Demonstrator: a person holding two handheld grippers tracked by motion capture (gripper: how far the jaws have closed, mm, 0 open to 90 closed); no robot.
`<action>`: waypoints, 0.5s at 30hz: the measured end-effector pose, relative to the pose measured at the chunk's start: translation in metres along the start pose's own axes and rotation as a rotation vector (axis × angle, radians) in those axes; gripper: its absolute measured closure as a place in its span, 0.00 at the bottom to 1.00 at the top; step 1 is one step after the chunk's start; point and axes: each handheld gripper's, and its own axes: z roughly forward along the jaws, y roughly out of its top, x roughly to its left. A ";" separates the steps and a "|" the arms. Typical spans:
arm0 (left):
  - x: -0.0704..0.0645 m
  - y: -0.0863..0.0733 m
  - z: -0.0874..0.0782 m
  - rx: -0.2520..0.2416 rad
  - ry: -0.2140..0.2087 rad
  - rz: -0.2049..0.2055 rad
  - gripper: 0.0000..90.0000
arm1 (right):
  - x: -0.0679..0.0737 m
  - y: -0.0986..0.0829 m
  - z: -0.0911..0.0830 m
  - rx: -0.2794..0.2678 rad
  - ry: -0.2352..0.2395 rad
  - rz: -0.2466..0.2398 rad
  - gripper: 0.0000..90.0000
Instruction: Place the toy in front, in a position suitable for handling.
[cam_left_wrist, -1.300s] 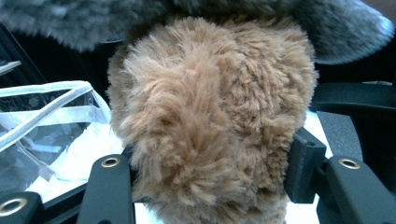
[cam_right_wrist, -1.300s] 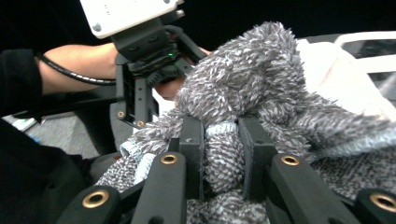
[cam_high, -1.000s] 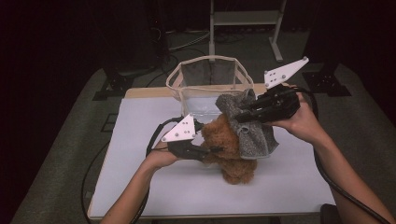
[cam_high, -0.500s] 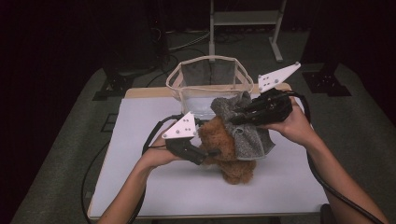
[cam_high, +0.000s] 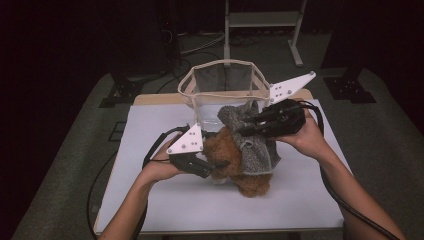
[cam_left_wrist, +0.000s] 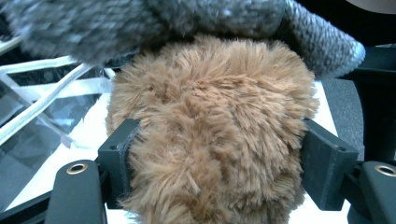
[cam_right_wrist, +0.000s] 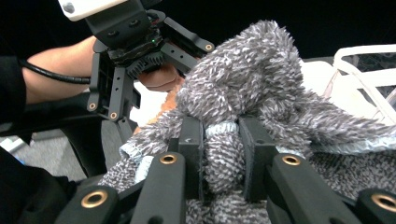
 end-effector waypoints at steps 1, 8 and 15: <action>0.001 -0.001 -0.001 0.004 -0.001 -0.002 0.29 | -0.002 -0.003 -0.001 -0.011 0.005 0.014 0.81; 0.003 -0.009 -0.009 0.015 0.009 -0.021 0.28 | -0.009 -0.016 -0.005 -0.019 -0.017 0.052 0.81; 0.003 -0.024 -0.026 0.035 0.041 -0.036 0.22 | -0.022 -0.048 0.015 -0.020 0.010 0.128 0.81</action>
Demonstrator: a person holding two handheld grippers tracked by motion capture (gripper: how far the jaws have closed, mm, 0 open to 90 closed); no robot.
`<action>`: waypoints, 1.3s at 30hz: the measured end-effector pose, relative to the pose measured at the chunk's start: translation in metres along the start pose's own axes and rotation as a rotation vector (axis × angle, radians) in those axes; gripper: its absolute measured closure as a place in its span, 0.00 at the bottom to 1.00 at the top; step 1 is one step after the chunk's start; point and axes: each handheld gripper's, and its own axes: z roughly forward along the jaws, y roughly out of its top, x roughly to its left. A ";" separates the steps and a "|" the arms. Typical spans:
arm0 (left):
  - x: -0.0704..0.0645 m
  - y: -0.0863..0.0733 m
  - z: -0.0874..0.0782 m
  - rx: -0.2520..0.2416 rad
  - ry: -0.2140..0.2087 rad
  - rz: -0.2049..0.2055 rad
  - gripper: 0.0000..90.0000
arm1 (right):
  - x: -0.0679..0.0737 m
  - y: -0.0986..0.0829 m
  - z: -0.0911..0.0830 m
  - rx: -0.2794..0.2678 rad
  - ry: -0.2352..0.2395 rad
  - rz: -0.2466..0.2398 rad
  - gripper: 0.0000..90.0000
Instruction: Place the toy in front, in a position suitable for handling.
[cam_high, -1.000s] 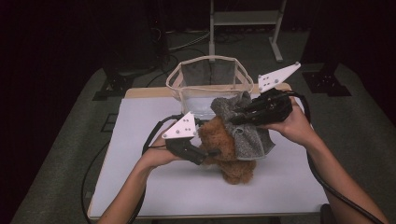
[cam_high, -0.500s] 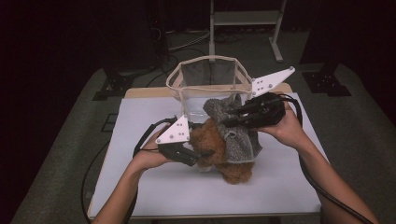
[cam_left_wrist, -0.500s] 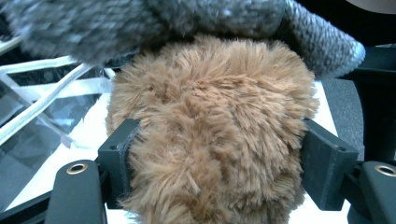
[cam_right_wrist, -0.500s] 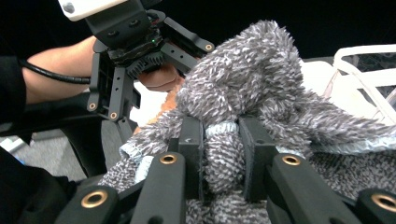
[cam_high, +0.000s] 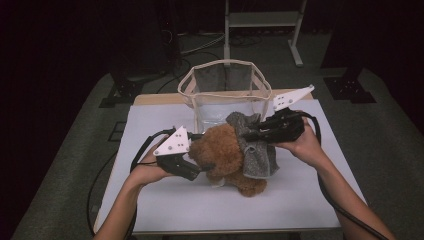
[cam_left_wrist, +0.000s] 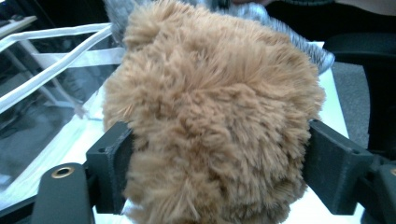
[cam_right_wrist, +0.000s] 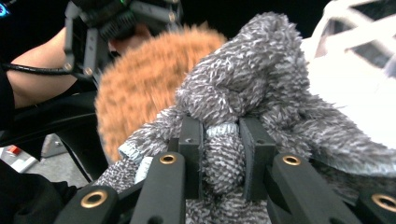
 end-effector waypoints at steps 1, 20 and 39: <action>0.000 -0.003 -0.003 0.000 0.001 -0.009 0.22 | -0.002 -0.004 0.006 -0.003 0.009 0.010 0.81; -0.009 -0.073 -0.056 -0.026 0.069 -0.113 0.22 | -0.002 -0.036 0.102 0.133 0.094 0.020 0.81; -0.011 -0.078 -0.026 0.092 0.059 -0.013 0.20 | -0.023 -0.069 0.048 0.089 -0.039 0.105 0.81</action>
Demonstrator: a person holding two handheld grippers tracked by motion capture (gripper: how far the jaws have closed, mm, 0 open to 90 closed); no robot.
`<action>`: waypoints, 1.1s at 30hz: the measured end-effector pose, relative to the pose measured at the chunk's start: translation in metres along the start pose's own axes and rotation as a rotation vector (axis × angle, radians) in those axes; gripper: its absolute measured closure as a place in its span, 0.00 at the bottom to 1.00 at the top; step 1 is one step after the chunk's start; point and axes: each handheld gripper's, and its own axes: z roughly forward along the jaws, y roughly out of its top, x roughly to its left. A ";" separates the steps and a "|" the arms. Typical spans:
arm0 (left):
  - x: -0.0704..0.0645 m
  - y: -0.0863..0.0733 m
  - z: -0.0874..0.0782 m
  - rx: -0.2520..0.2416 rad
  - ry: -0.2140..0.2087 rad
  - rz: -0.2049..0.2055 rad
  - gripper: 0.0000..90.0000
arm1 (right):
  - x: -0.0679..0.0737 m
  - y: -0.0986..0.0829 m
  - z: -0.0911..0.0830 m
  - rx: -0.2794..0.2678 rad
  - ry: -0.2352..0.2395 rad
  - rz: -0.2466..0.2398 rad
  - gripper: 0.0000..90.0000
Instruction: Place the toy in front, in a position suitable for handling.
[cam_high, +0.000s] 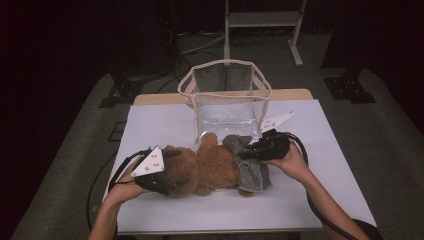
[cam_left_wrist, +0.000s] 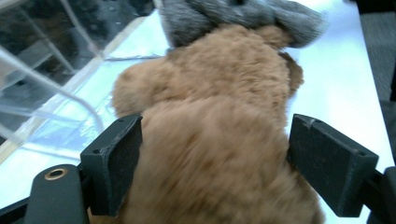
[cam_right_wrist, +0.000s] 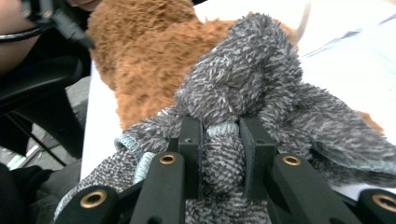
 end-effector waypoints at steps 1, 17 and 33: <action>-0.001 -0.001 0.002 0.007 -0.011 0.007 0.20 | -0.002 -0.001 -0.001 0.000 -0.014 0.001 0.81; 0.021 -0.028 0.013 0.108 0.056 -0.032 0.24 | 0.012 -0.009 0.018 0.017 0.071 0.003 0.81; -0.013 0.035 0.048 0.030 -0.106 0.133 0.22 | 0.001 -0.027 -0.005 -0.033 0.040 0.046 0.80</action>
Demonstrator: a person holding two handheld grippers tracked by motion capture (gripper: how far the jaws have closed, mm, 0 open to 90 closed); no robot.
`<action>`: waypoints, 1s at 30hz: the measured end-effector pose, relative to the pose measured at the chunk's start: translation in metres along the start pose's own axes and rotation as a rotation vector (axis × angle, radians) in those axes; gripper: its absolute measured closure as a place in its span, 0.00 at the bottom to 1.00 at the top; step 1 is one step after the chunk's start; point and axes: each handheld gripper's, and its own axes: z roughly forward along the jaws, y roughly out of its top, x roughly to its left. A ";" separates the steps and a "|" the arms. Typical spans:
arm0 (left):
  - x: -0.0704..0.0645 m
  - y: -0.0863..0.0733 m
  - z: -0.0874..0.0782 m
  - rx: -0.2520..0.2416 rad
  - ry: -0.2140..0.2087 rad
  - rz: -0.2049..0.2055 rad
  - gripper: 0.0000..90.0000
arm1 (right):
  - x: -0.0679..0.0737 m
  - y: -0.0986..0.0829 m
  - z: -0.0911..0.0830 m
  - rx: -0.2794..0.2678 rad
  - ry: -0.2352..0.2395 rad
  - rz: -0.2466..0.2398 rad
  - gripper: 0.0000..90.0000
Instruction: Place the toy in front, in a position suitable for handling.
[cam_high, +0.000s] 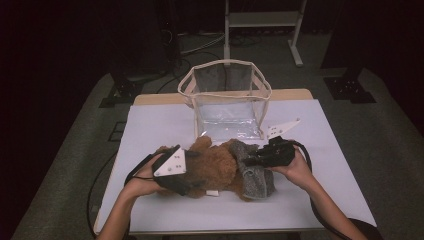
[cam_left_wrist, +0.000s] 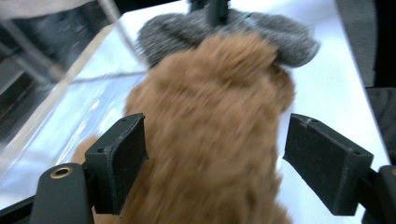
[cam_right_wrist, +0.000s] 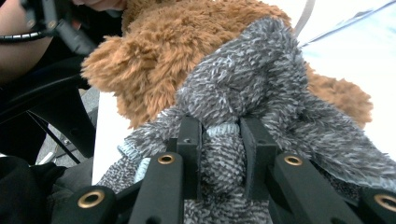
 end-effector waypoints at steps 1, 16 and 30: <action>0.000 0.000 0.000 0.000 0.000 0.000 0.21 | 0.000 0.000 0.000 0.000 0.000 0.000 0.80; 0.004 0.021 0.058 0.195 0.051 0.078 0.17 | -0.002 -0.010 -0.005 -0.013 0.016 0.008 0.79; 0.007 0.032 0.049 0.036 -0.014 0.027 0.56 | 0.008 -0.004 -0.005 -0.002 0.034 -0.017 0.79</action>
